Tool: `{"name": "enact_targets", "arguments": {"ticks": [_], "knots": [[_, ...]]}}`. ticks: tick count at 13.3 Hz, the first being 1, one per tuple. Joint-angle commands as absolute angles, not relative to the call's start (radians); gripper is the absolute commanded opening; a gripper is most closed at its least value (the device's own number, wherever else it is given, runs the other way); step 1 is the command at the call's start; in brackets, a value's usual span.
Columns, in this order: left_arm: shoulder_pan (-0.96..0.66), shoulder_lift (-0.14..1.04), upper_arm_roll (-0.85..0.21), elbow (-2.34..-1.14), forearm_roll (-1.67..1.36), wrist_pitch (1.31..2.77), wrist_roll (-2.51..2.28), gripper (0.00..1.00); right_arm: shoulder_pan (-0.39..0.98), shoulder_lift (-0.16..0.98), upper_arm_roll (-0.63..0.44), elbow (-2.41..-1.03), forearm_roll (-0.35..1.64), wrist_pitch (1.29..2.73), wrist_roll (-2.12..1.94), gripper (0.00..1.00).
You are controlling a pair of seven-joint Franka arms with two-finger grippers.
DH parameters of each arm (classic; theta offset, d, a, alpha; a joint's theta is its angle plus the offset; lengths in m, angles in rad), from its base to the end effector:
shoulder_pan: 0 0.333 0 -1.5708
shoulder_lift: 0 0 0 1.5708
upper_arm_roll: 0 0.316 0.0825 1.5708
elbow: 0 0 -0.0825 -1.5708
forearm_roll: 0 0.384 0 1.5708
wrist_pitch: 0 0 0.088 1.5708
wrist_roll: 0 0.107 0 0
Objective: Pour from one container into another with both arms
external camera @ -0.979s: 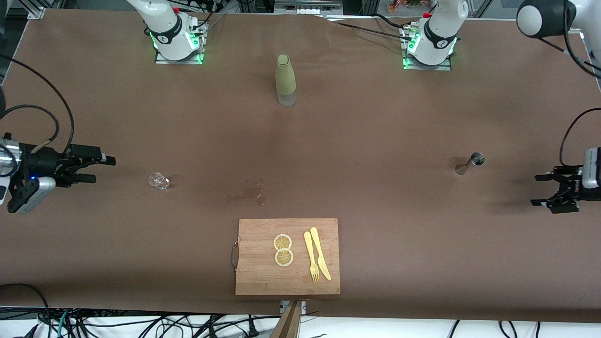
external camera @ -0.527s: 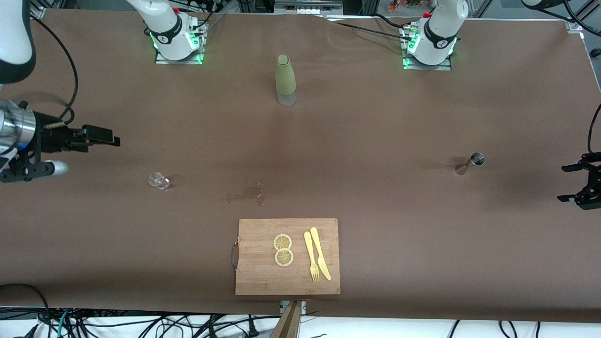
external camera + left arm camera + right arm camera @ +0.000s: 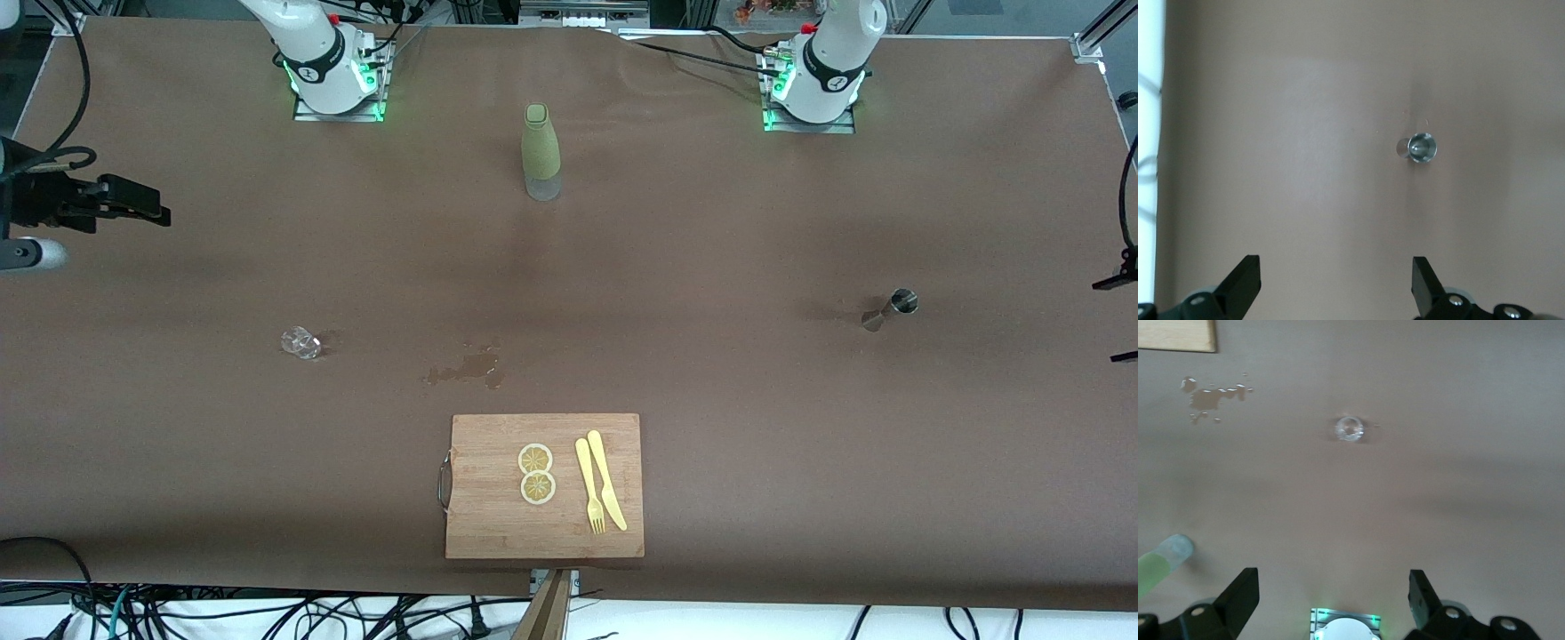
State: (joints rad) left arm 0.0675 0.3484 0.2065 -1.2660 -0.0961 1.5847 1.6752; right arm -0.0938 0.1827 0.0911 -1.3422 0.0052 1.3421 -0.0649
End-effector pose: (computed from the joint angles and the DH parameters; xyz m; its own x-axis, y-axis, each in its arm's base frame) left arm 0.6403 0.1445 0.5617 0.1603 -0.9867 0.0282 -0.9870 -0.1597 0.0199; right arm 0.5852 -0.0064 0.6080 0.9817 0.0649 -0.1792 0.0598 -0.9976 -0.0334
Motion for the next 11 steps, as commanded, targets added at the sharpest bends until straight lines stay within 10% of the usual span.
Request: {"name": "enact_targets", "arguments": {"ticks": [1,11], "knots": [[0.009,0.226,0.207,-1.388,-0.026,1.597,1.400,1.00,-0.101,0.104,0.086,-1.387,-0.070,1.350,-0.084,1.00],[-0.106,0.092,0.206,-1.482,-0.038,1.454,0.505,1.00,-0.091,0.074,0.101,-1.427,-0.041,1.336,-0.058,1.00]]}}
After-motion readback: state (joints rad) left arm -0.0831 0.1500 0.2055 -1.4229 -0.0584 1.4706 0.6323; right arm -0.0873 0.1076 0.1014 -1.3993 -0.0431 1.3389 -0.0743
